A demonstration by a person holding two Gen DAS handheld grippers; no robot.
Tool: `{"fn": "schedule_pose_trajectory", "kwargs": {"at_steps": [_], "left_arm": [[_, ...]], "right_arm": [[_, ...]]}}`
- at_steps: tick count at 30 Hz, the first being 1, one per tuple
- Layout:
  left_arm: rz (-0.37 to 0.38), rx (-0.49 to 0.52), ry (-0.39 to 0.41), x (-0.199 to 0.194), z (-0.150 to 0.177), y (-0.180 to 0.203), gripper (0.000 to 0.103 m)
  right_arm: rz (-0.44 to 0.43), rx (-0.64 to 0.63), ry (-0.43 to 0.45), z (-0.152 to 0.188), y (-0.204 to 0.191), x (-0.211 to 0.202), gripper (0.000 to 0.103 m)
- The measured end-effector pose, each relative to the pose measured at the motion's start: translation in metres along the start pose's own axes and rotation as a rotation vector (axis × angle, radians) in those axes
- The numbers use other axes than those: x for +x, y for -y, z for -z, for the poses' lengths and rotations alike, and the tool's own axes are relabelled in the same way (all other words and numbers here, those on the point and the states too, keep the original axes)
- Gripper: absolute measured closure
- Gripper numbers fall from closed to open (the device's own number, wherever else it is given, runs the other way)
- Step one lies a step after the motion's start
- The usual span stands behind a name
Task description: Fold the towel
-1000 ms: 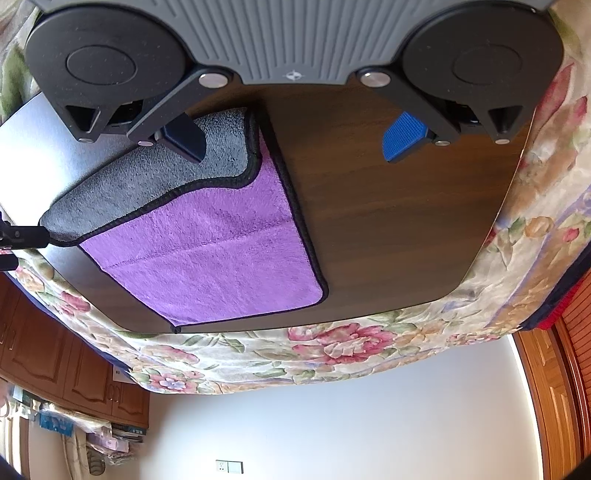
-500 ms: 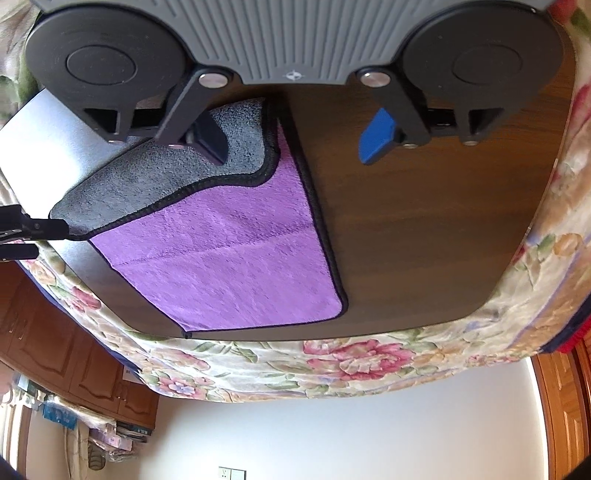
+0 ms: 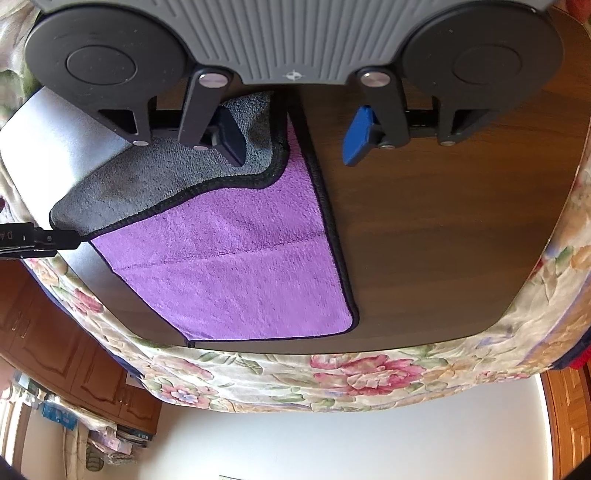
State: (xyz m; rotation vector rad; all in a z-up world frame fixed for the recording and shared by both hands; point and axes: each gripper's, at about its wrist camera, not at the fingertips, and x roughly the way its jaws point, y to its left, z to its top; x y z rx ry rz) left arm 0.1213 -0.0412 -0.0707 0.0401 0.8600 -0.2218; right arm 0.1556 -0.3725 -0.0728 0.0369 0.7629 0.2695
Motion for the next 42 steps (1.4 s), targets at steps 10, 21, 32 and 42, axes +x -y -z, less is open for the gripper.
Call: {"fn": "schedule_pose_trajectory", "kwargs": {"at_steps": [10,21,32,42], "left_arm": [[0.019,-0.009,-0.008,0.004,-0.005,0.0,0.065],[0.042,-0.009,-0.015,0.004,-0.004,0.002,0.091],[0.041,-0.002,-0.016,0.004,-0.004,0.003,0.095],[0.04,0.004,-0.019,0.006,-0.002,0.005,0.095]], "right_arm": [[-0.034,0.007,-0.047,0.0,0.012,0.012,0.024],[-0.07,0.006,-0.075,0.002,0.015,0.015,0.026],[-0.082,0.022,-0.096,0.002,0.019,0.017,0.042],[-0.08,0.01,-0.112,0.004,0.018,0.018,0.059]]}}
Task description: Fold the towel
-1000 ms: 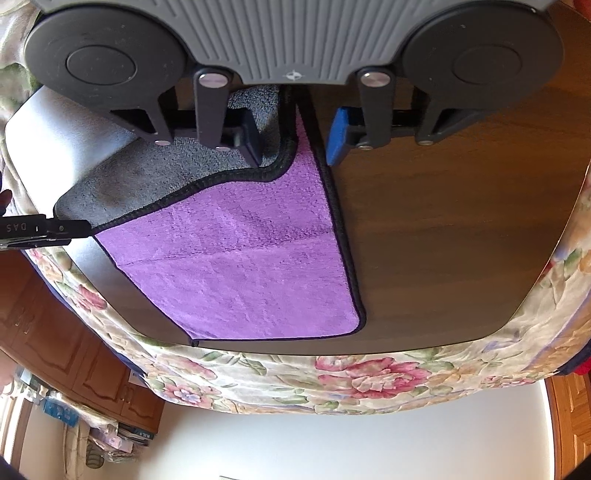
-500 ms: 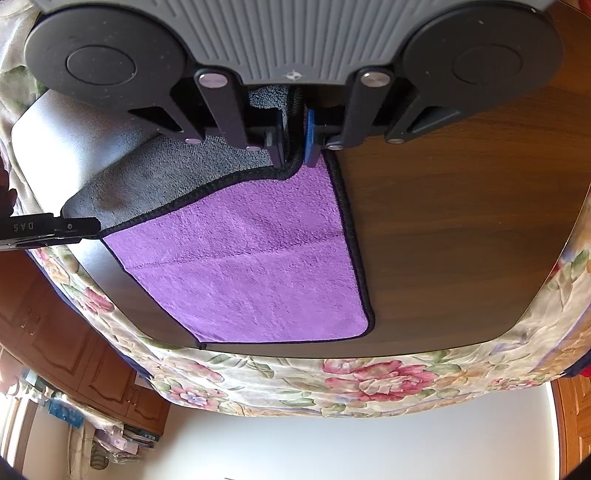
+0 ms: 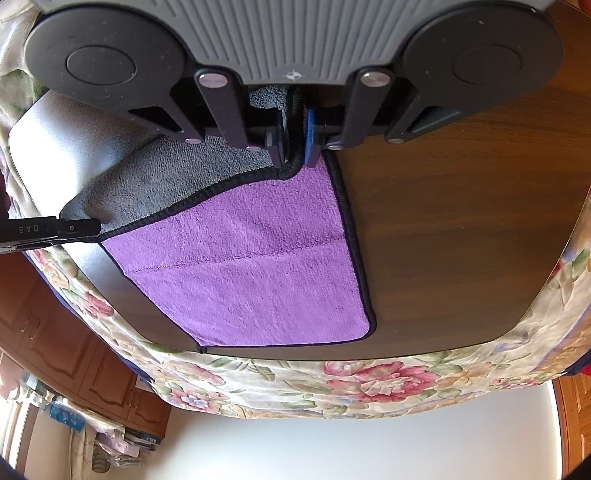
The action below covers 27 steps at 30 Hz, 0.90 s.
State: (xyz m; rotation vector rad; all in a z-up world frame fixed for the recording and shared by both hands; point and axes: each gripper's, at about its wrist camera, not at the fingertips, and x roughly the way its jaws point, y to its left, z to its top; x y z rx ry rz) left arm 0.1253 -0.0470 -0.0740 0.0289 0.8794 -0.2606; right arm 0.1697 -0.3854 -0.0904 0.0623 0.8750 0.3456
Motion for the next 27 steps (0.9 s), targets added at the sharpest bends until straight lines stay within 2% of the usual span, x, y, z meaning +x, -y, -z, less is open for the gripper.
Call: {"fn": "schedule_pose_trajectory", "kwargs": {"at_steps": [3,5,10,16,27], "left_arm": [[0.001,-0.003,-0.001,0.0,0.0,0.0,0.096],[0.001,-0.002,0.0,0.0,0.0,0.0,0.096],[0.007,-0.006,0.002,0.0,0.0,0.0,0.1],[0.016,-0.009,0.003,0.0,-0.002,0.001,0.101],[0.014,-0.004,0.004,-0.001,-0.002,0.001,0.101]], "right_arm": [[0.007,-0.003,0.001,-0.001,0.0,0.0,0.065],[0.014,-0.005,0.006,-0.001,0.001,-0.001,0.076],[0.021,-0.014,0.014,0.0,0.003,-0.003,0.086],[0.019,-0.018,0.03,-0.003,0.004,-0.007,0.092],[0.03,-0.018,0.029,-0.004,0.004,-0.013,0.09]]}}
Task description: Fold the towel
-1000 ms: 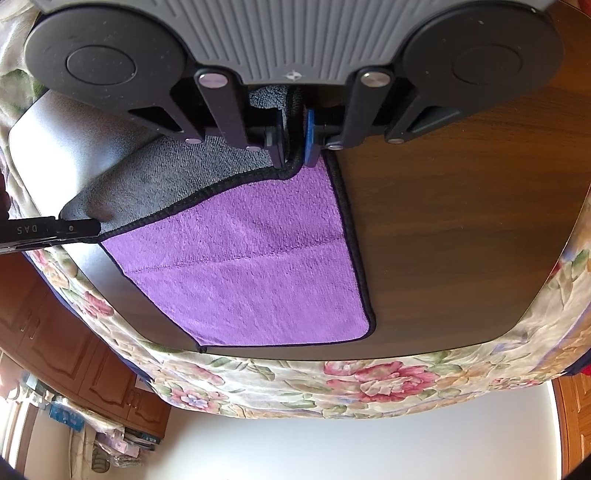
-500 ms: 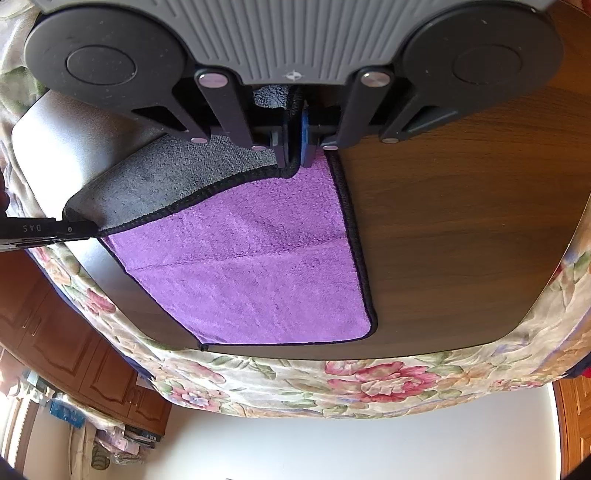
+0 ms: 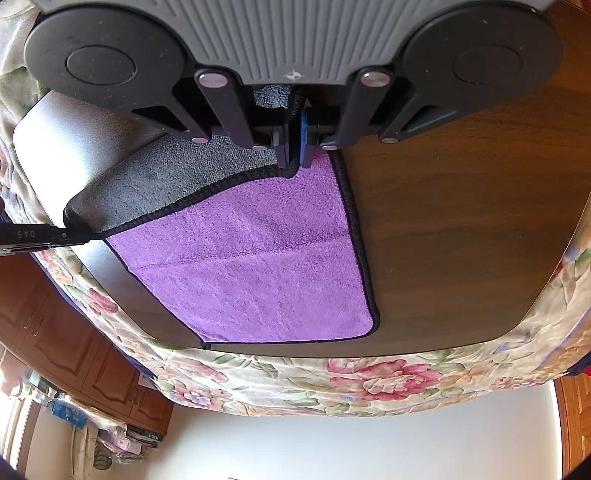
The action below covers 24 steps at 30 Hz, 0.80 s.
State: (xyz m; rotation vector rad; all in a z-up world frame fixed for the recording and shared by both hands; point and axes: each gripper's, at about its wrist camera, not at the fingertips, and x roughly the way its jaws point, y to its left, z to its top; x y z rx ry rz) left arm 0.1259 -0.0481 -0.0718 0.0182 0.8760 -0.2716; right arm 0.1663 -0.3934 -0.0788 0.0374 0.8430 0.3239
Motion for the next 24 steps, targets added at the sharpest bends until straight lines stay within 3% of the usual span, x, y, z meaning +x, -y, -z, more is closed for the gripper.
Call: {"fn": "schedule_pose_trajectory", "kwargs": {"at_steps": [7,12,24], "left_arm": [[0.0,0.001,-0.001,0.001,0.001,-0.001,0.101],[-0.001,0.002,0.0,0.001,0.001,-0.001,0.101],[0.013,-0.004,0.018,-0.005,-0.005,0.002,0.101]], "right_arm": [[-0.015,-0.009,-0.014,0.0,-0.001,0.003,0.09],[-0.021,-0.024,-0.015,0.001,-0.003,0.002,0.098],[-0.041,-0.02,0.056,-0.009,-0.007,-0.012,0.1]]}}
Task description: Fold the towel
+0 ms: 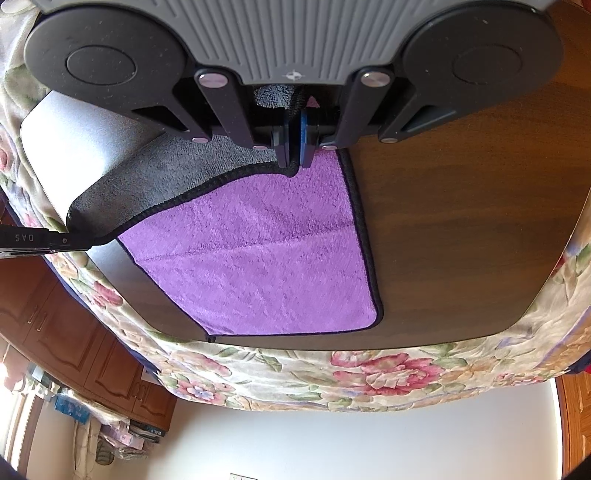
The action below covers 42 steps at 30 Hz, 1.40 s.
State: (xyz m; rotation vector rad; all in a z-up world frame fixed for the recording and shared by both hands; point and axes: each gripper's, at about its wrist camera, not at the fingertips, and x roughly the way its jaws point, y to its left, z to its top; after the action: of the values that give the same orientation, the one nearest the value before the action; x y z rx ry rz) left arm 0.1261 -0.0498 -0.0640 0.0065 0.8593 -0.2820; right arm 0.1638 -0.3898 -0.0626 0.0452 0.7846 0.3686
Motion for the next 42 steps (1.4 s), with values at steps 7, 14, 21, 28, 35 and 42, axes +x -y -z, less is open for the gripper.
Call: {"fn": "schedule_pose_trajectory", "kwargs": {"at_steps": [7,14,21,28,35,42], "left_arm": [[-0.008,0.011,0.018,-0.007,-0.011,0.005,0.101],[0.002,0.003,0.037,-0.016,-0.021,0.003,0.102],[0.002,-0.016,0.047,-0.02,-0.031,0.0,0.102],[-0.007,-0.017,0.059,-0.02,-0.048,-0.004,0.102],[-0.008,-0.01,0.051,-0.015,-0.065,-0.009,0.102],[-0.027,0.005,0.044,-0.005,-0.079,-0.015,0.102]], "right_arm": [[0.0,-0.034,0.037,-0.01,-0.009,-0.005,0.1],[0.006,-0.044,0.069,-0.019,-0.009,-0.01,0.1],[0.008,-0.041,0.103,-0.029,-0.008,-0.015,0.1],[0.016,-0.054,0.136,-0.043,-0.006,-0.014,0.1],[0.027,-0.077,0.132,-0.054,-0.008,-0.002,0.1],[0.04,-0.088,0.145,-0.066,-0.012,0.004,0.1]]}}
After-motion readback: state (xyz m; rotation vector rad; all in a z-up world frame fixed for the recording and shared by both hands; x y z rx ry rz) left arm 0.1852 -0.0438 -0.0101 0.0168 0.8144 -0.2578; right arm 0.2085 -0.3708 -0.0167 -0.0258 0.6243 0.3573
